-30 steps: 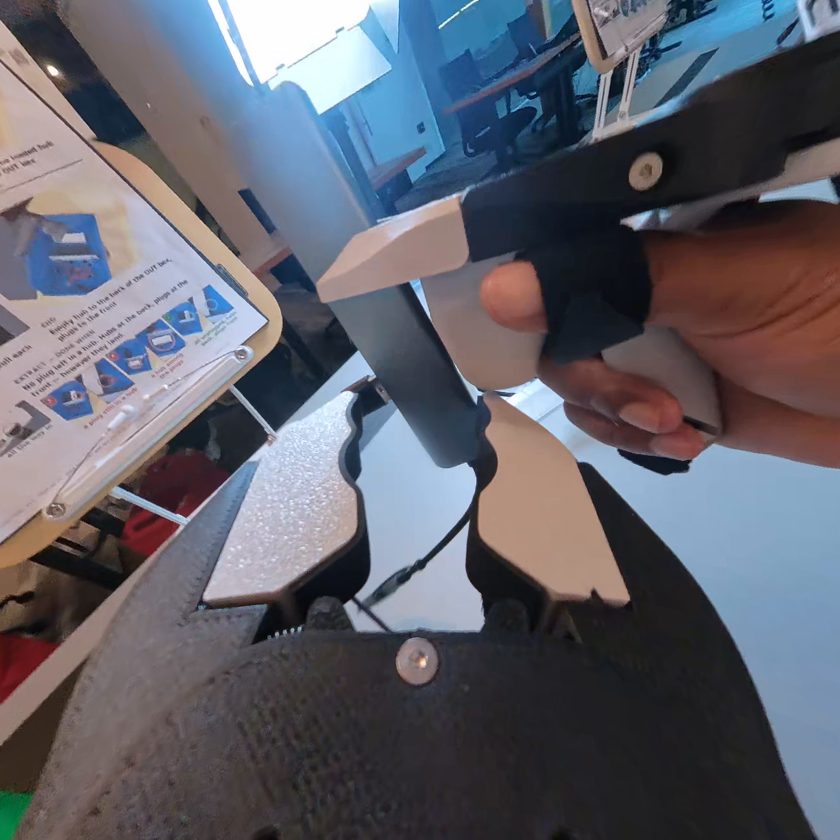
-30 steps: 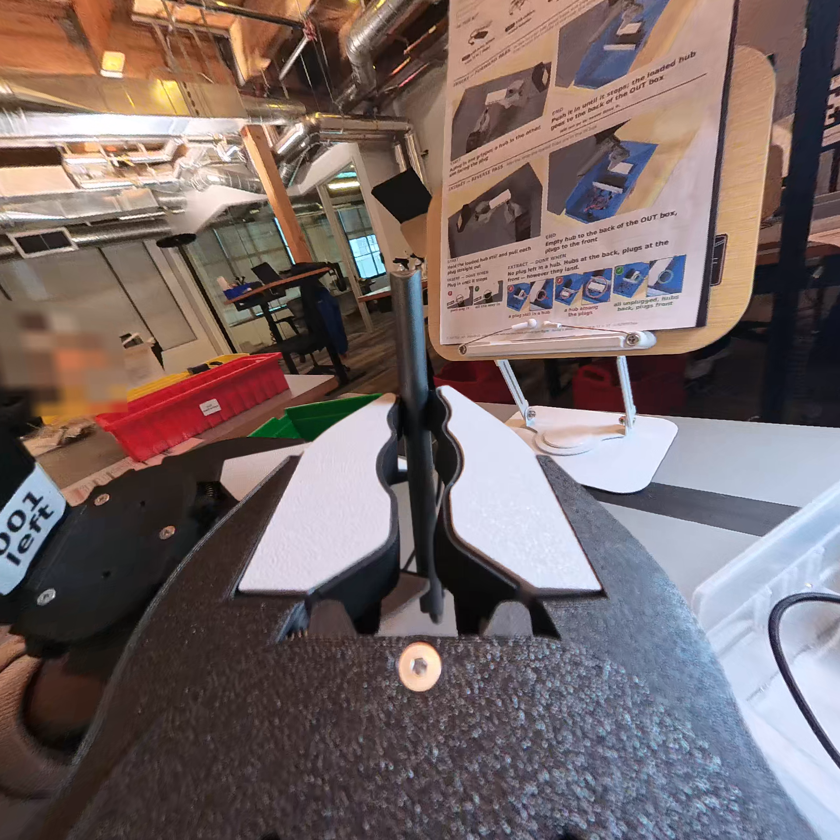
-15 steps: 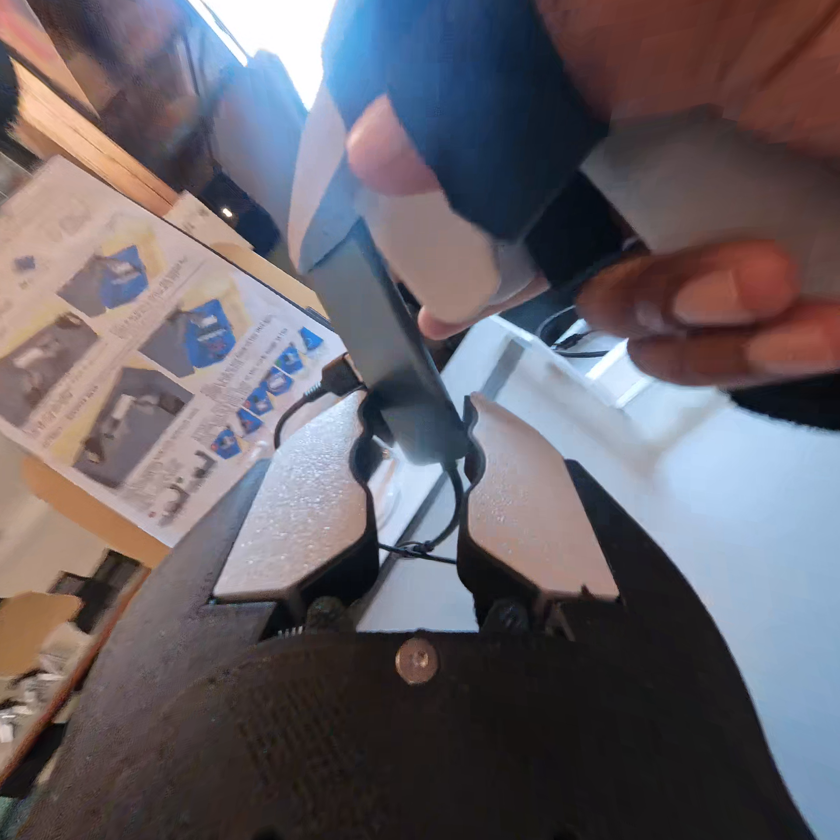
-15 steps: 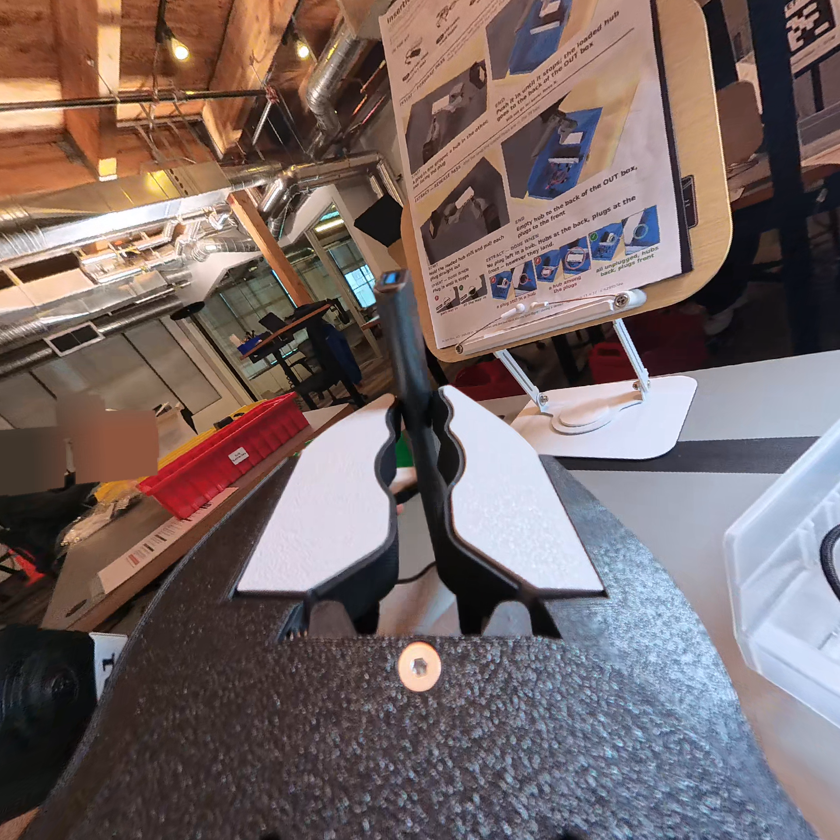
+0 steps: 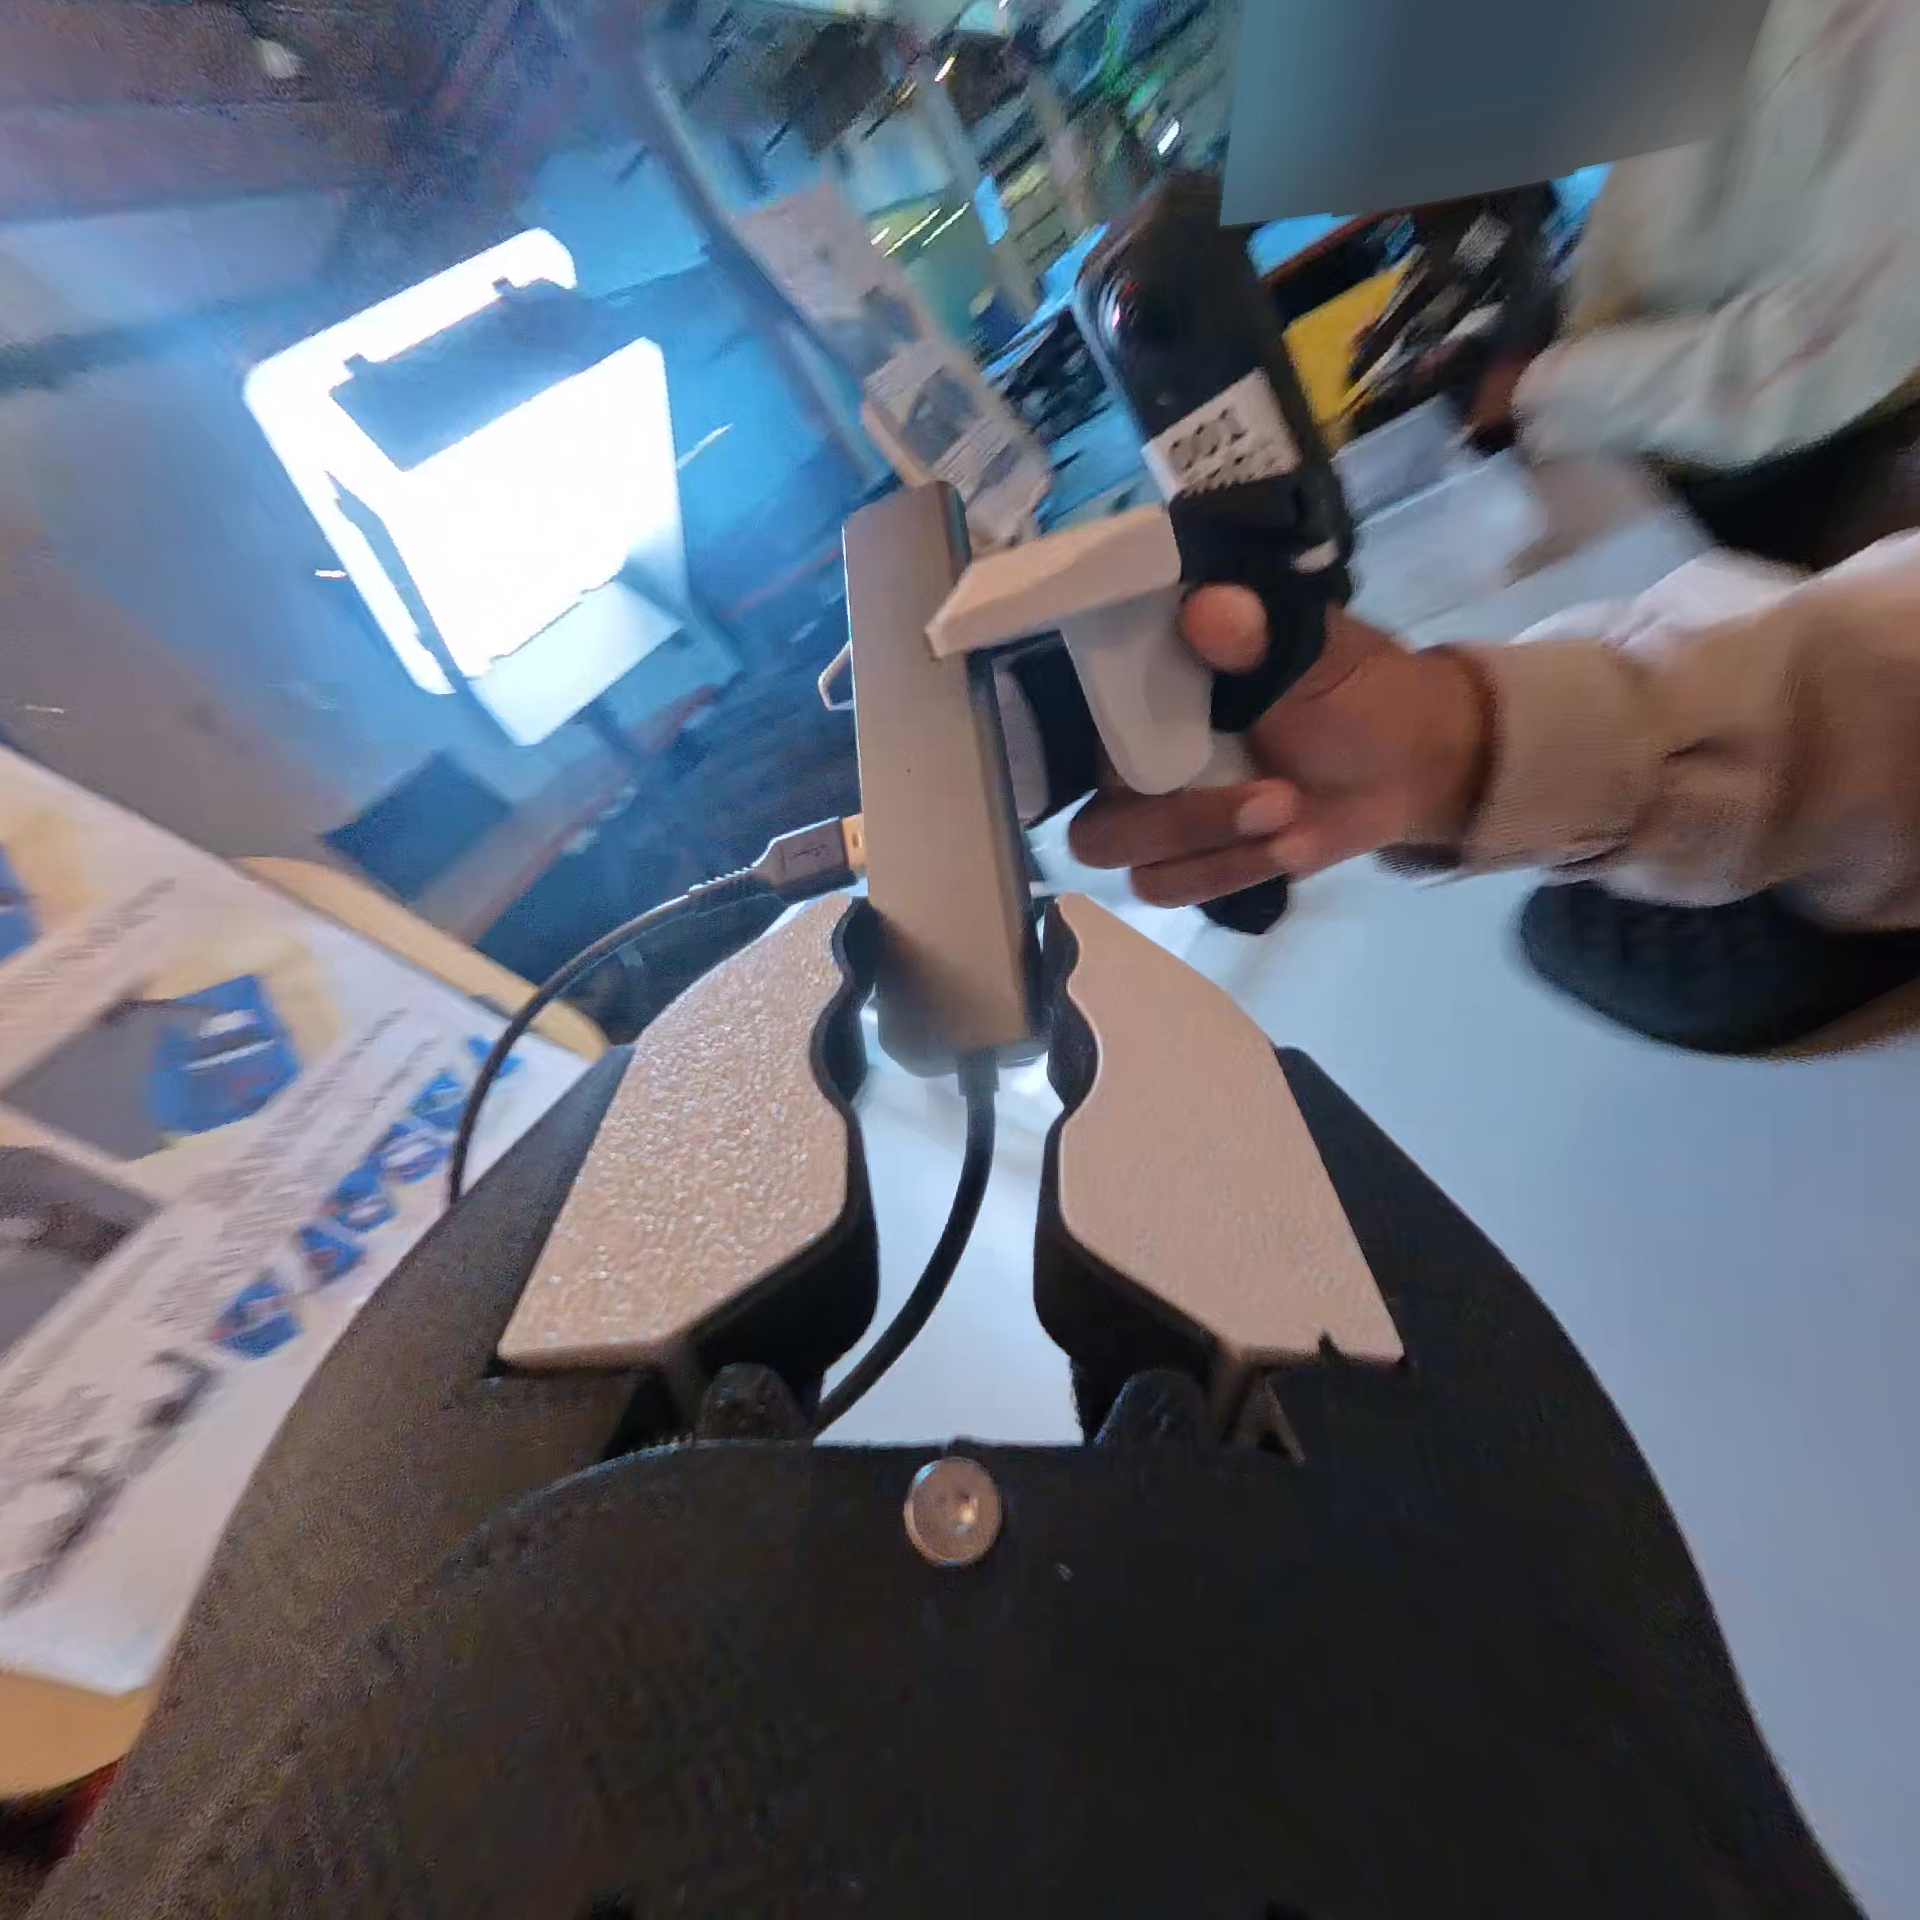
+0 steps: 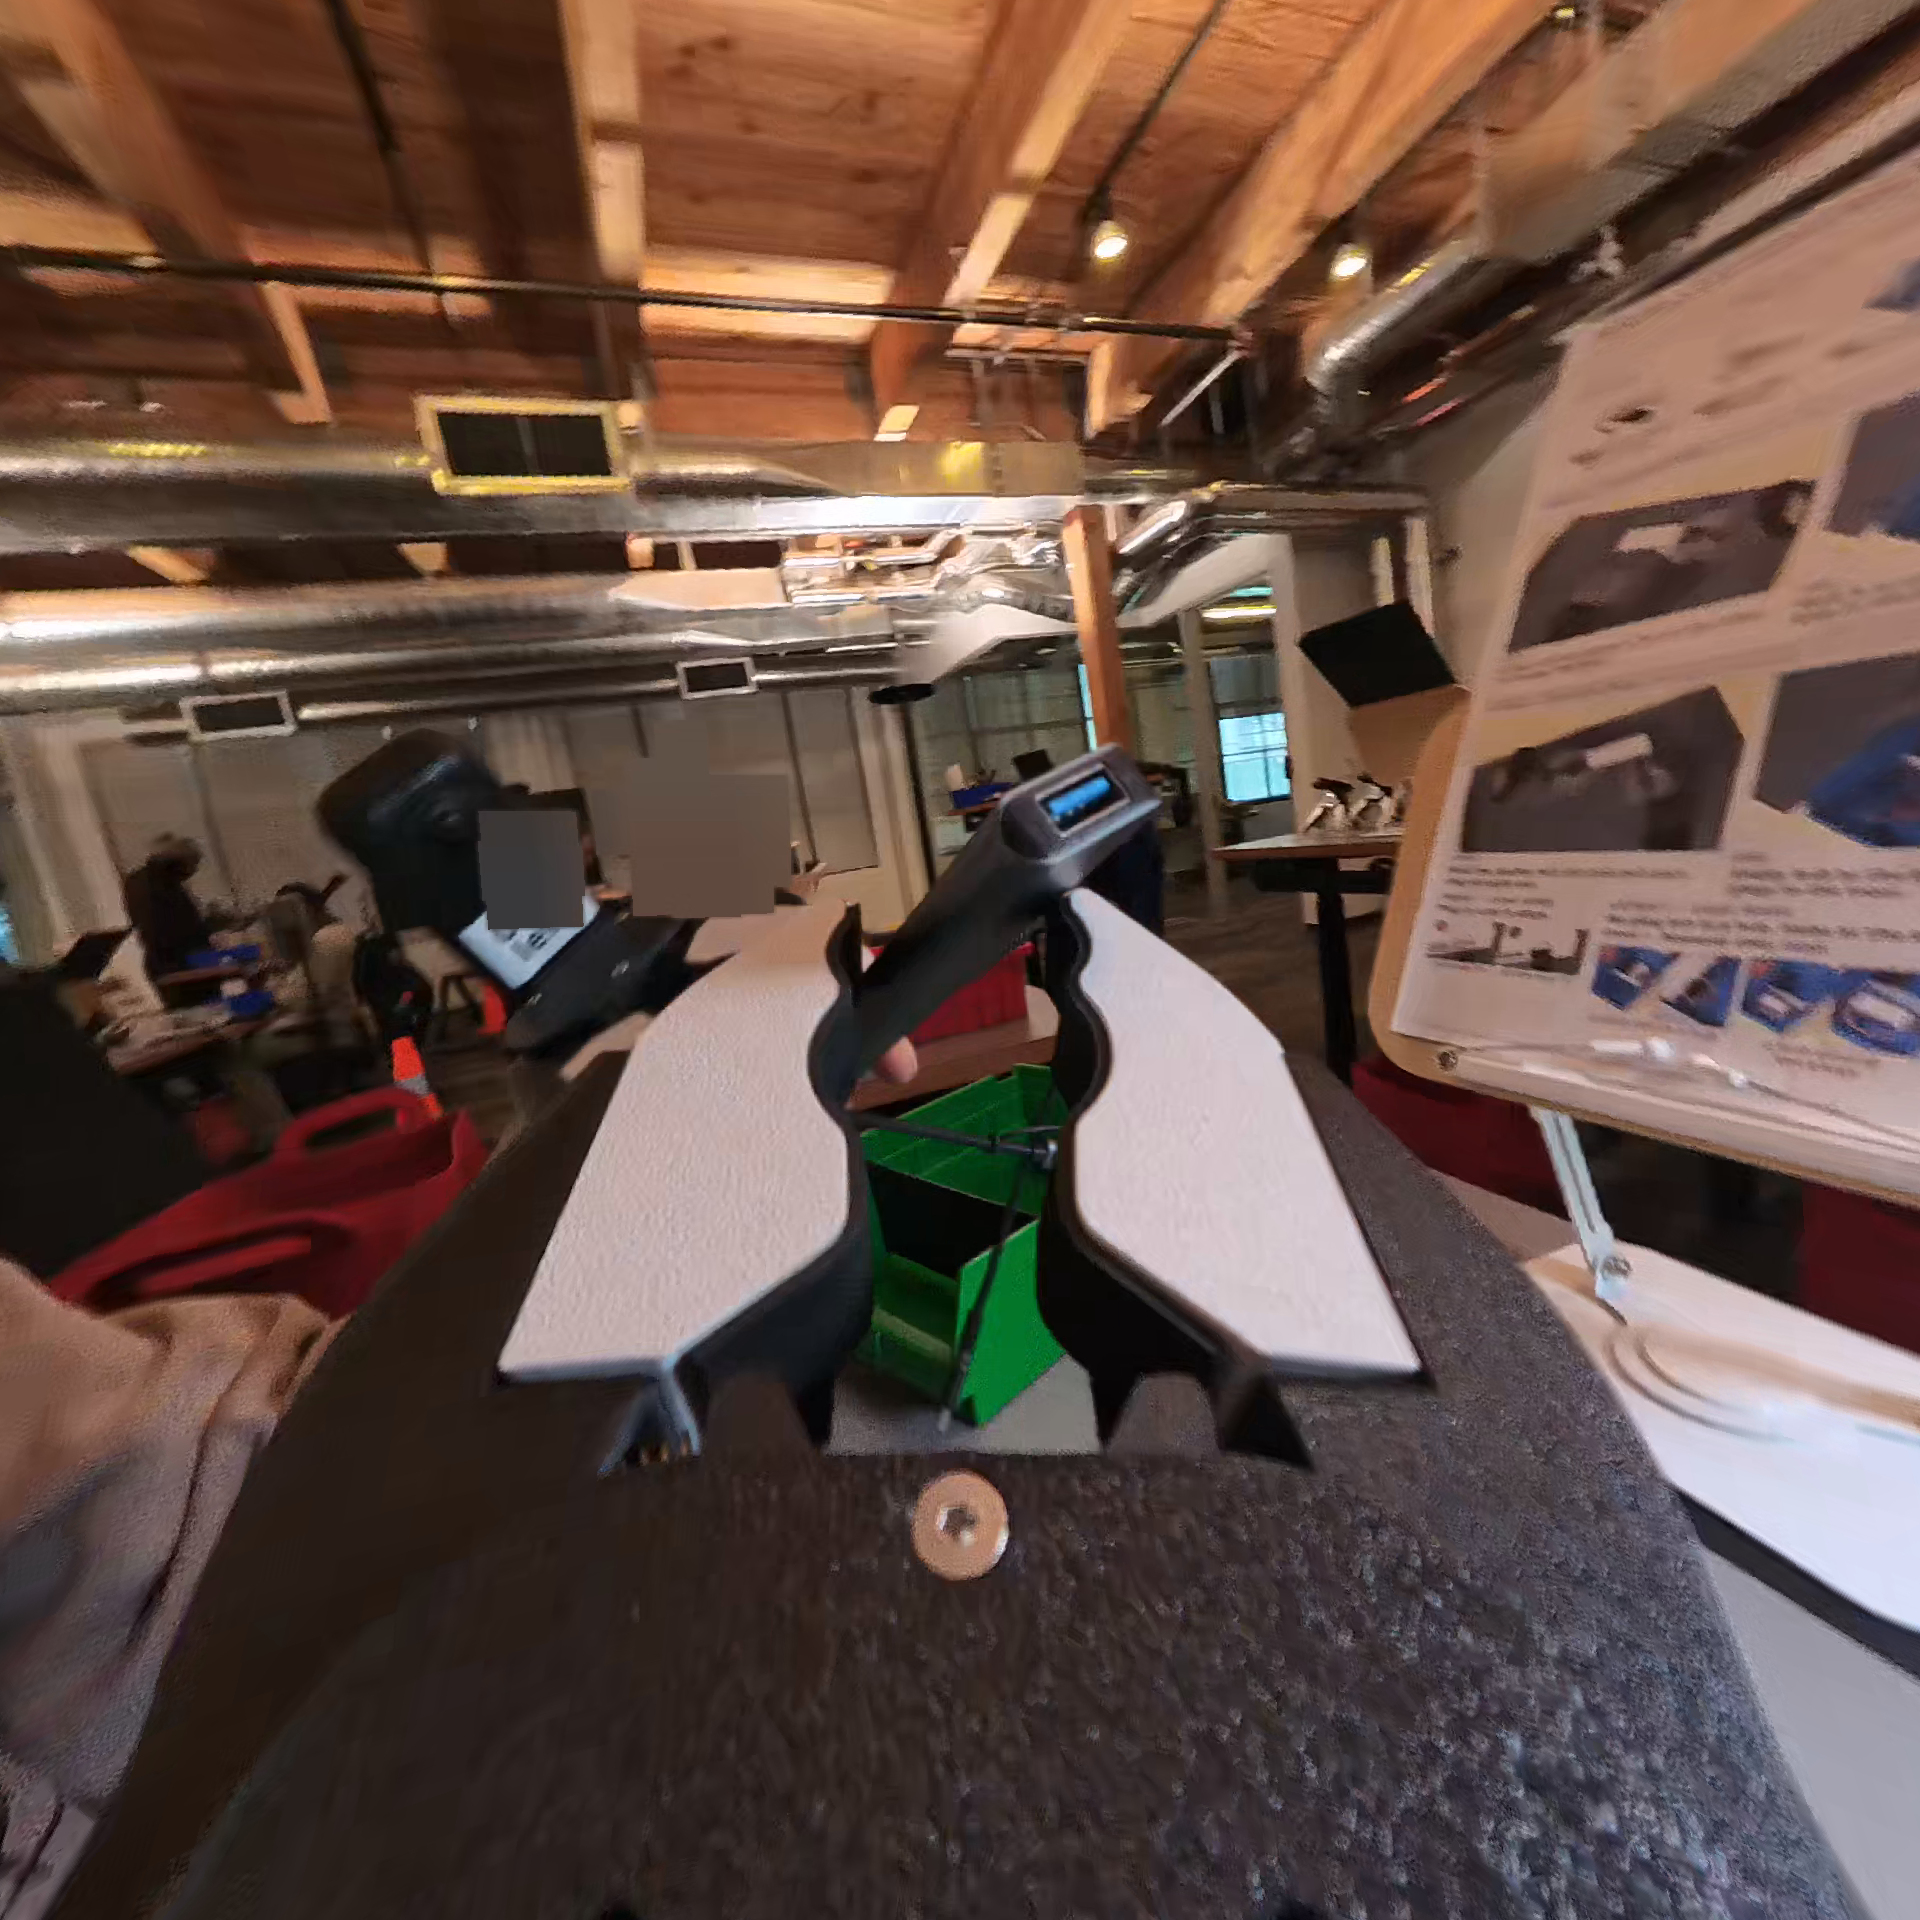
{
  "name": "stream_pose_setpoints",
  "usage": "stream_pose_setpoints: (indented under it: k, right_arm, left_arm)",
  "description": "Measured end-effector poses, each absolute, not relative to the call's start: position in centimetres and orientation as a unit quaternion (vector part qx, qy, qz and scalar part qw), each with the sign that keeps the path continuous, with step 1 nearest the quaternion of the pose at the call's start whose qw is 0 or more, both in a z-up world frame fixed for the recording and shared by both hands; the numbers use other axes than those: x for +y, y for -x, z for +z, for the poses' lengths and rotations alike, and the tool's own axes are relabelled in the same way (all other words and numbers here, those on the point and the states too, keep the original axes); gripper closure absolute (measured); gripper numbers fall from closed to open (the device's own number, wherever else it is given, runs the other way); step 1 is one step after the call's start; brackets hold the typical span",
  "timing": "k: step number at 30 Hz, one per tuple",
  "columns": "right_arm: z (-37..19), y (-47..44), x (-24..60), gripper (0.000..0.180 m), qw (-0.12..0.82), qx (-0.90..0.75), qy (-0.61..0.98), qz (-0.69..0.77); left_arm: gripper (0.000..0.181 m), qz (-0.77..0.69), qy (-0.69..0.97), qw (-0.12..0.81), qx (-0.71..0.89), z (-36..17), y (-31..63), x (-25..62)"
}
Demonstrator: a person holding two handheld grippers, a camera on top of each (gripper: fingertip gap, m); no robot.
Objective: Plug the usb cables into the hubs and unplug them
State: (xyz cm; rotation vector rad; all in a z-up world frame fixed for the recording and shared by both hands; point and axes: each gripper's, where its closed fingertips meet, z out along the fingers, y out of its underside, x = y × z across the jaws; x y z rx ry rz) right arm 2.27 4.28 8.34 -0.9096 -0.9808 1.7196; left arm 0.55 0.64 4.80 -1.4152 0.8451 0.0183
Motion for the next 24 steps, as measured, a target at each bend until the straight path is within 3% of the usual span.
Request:
stream_pose_setpoints:
  k: [7, 10, 12, 14, 17, 21, 24]
  right_arm:
    - [8.1, -3.5, 0.3, 0.129, 0.543, -0.546, 0.264, 0.581]
    - [6.9, -3.9, -0.4, 0.117, 0.507, -0.587, 0.252, 0.579]
    - [5.7, -4.8, -1.8, 0.148, 0.454, -0.627, 0.220, 0.593]
    - [5.0, -5.3, -2.1, 0.155, 0.437, -0.655, 0.207, 0.581]
    - [4.5, -4.4, -0.4, 0.168, 0.464, -0.662, 0.248, 0.534]
    - [3.4, -3.2, 1.3, 0.168, 0.454, -0.663, 0.315, 0.505]
    - [2.3, -2.4, 0.7, 0.168, 0.436, -0.679, 0.332, 0.488]
  left_arm:
    - [0.149, -0.292, 0.617, 0.613, 0.397, 3.0, -1.5, -2.0]
    - [0.149, -0.417, 0.590, 0.554, 0.414, 0.9, -3.1, -2.7]
    - [0.150, -0.481, 0.570, 0.534, 0.398, 0.3, -3.6, -2.4]
    - [0.151, -0.529, 0.557, 0.518, 0.376, -0.2, -3.6, -2.0]
    - [0.157, -0.486, 0.588, 0.544, 0.349, -1.2, -2.7, 0.1]
    - [0.151, -0.302, 0.642, 0.601, 0.368, -1.8, -2.1, 2.3]
    - [0.153, -0.183, 0.655, 0.586, 0.440, -3.5, -3.6, 2.3]
